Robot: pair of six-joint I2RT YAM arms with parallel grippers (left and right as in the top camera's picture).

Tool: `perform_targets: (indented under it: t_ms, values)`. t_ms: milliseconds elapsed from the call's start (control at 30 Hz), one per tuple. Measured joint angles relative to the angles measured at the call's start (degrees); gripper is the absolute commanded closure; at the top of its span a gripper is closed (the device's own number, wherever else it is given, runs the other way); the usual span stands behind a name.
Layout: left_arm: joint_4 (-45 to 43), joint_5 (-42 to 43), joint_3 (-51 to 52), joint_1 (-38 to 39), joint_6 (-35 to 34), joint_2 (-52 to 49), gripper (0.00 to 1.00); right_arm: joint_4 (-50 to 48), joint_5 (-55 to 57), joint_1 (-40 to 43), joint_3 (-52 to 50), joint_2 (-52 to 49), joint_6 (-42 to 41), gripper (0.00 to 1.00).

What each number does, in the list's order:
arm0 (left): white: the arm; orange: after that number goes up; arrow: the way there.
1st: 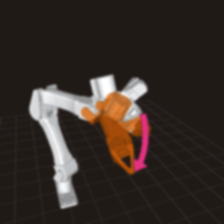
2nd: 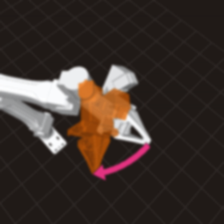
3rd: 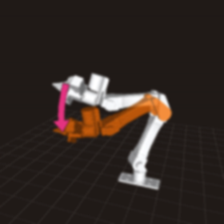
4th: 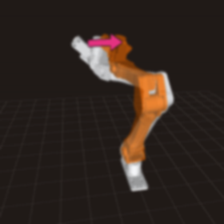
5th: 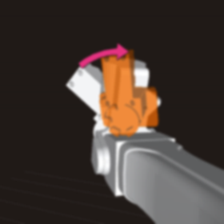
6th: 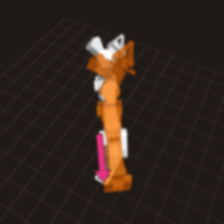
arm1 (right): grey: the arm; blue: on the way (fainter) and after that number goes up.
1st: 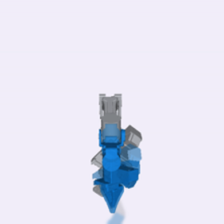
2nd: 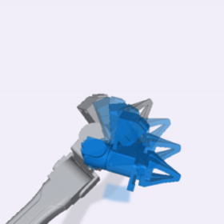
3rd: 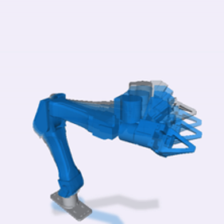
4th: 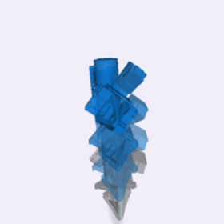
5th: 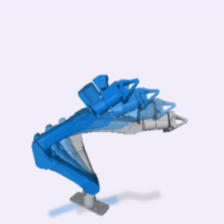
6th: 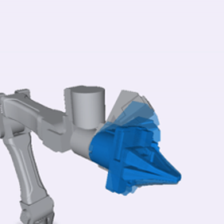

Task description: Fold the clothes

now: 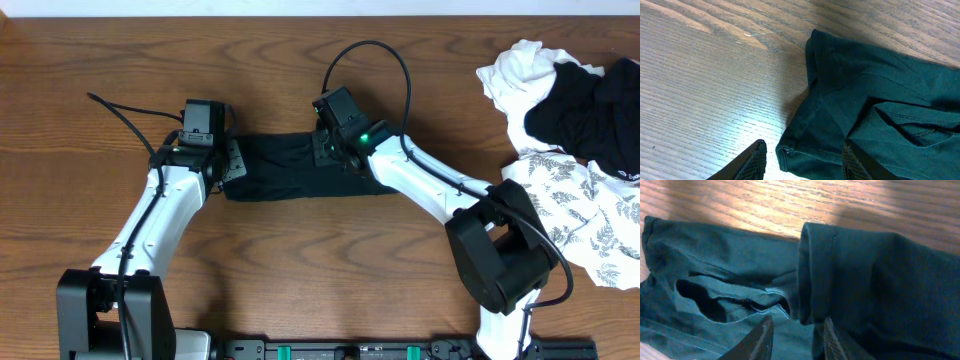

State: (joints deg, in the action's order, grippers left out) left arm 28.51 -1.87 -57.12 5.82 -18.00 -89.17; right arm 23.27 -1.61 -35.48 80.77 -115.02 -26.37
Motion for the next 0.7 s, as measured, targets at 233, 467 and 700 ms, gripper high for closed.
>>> perform_targets:
  t_ms: [233, 467, 700]
  values:
    - [0.6, 0.0, 0.0, 0.0, 0.0, 0.0, 0.5, 4.3, -0.2, 7.6, 0.0, 3.0, 1.4, 0.72]
    - [0.7, 0.0, 0.0, 0.0, 0.0, 0.0, 0.5, 16.6, 1.1, 16.6, 0.0, 6.9, 1.2, 0.8]
    - [0.7, 0.0, 0.0, 0.0, 0.0, 0.0, 0.5, 20.3, 1.1, 16.0, 0.0, 3.0, 1.2, 0.8]
